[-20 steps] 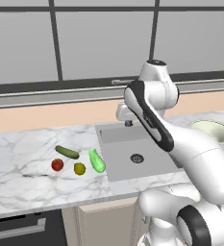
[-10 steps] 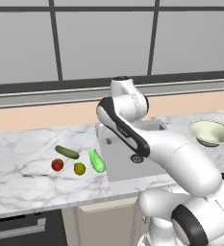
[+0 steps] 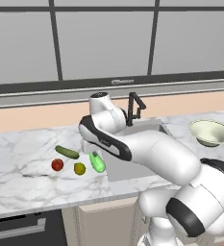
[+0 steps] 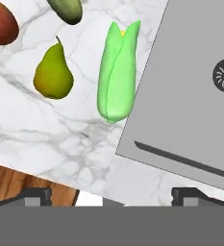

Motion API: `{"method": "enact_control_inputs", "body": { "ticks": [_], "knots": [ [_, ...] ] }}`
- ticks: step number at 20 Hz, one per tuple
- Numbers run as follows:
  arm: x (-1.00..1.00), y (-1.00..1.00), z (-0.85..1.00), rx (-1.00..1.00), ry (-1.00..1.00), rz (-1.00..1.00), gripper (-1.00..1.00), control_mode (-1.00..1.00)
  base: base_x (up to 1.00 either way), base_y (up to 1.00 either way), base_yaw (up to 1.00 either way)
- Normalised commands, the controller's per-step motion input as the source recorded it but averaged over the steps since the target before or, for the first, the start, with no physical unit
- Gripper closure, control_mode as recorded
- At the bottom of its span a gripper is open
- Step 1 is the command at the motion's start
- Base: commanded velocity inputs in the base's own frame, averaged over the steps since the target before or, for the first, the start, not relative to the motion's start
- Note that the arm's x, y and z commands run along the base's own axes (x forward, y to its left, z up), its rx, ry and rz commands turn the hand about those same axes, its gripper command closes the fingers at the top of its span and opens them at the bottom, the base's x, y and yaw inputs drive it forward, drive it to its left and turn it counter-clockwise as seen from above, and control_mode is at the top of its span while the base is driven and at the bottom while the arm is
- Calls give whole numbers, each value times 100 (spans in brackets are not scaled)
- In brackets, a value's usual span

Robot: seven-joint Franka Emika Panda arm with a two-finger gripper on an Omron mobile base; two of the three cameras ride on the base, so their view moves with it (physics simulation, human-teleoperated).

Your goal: There is a mixed pile of frozen fruits and vegetables on the counter. Locate all the frozen vegetables and place the items in a bowl on the counter. Take all the frozen fruits and defrost them in a running sink.

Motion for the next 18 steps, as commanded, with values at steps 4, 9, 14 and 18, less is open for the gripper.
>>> {"method": "enact_control_inputs", "body": {
  "ticks": [4,9,14,18],
  "knots": [
    [16,0,-54,9,-7,4,-100,-100,0,0,0],
    [20,0,-47,3,-7,0,-100,-100,0,0,0],
    [35,0,-35,0,-11,0,-100,-100,0,0,0],
    [36,3,-24,0,-7,0,-100,-100,0,0,0]
  ]
}}
